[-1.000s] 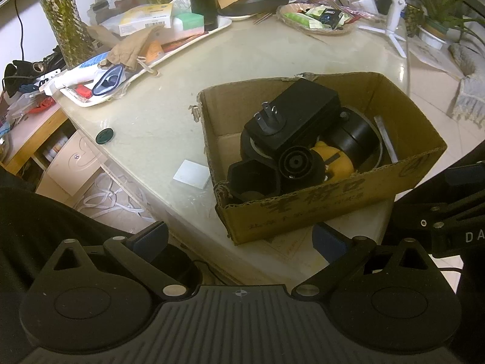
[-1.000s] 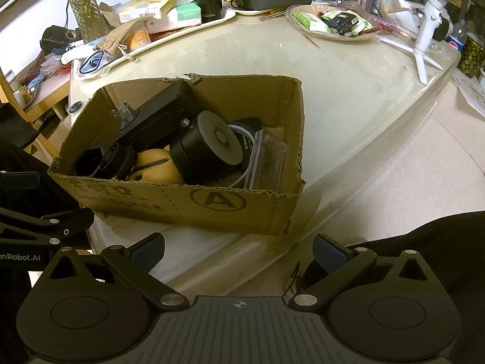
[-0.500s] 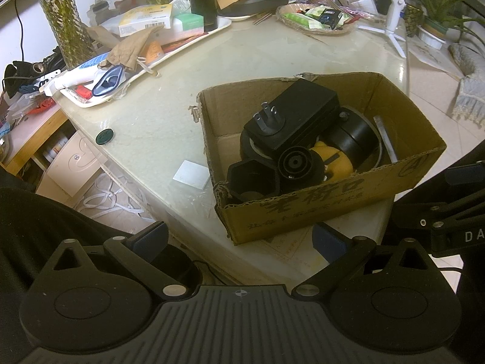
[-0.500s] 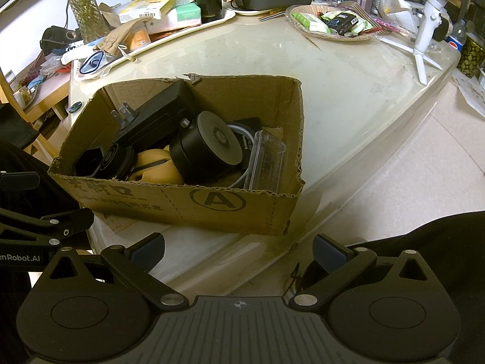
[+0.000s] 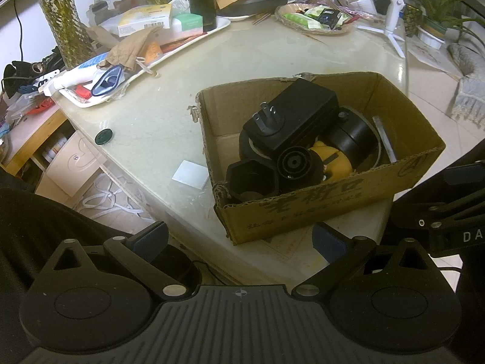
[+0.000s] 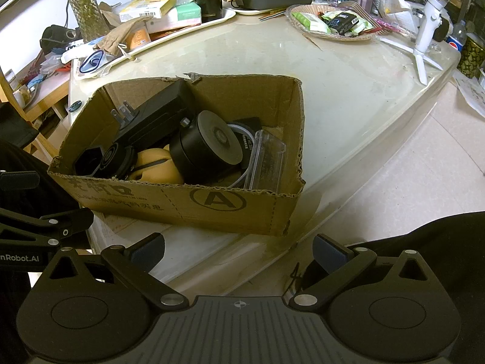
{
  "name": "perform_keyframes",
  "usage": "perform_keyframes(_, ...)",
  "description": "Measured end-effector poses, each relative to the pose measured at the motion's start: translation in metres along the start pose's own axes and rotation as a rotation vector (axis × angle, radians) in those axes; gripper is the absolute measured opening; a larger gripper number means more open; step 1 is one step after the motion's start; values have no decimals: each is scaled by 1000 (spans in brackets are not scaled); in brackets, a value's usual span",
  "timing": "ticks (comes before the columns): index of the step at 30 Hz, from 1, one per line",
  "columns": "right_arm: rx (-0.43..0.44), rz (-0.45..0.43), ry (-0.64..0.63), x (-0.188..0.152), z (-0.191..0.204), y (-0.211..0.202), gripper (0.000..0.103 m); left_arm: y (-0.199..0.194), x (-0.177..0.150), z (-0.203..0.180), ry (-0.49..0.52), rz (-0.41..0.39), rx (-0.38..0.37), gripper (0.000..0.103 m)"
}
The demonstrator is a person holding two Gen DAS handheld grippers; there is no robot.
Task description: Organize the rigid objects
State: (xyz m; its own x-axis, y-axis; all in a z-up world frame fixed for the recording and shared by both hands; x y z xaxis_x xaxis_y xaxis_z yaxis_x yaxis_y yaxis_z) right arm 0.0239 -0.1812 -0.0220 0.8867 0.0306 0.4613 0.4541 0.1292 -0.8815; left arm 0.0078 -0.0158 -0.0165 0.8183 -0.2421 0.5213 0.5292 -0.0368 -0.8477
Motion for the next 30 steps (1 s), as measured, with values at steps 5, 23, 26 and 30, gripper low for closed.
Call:
perform_keyframes(5,0,0,0,0,0,0,103,0,0,0,1,1,1,103)
perform_keyframes(23,-1,0,0,0,0,0,103,2,-1,3,-15,9,4,103)
perform_keyframes(26,-1,0,0,0,0,0,103,1,-1,3,-10,3,0,103)
perform_keyframes(30,-1,0,0,0,1,0,103,-1,-1,1,-1,-14,-6,103)
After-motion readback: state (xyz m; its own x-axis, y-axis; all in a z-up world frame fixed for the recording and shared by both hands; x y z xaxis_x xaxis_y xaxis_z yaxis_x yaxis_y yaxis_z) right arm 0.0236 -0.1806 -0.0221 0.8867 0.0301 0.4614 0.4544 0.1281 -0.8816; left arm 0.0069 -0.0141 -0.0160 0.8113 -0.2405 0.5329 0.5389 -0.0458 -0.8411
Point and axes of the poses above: each gripper's, at about its wrist camera, not at the fingertips, and y roughly the way its jaws point, z to its left, x to its top, the point moved 1 cm from there along y, roughly the way its jaws point, and after that the axes turned 5 degrees about y, right-handed, at the moved point
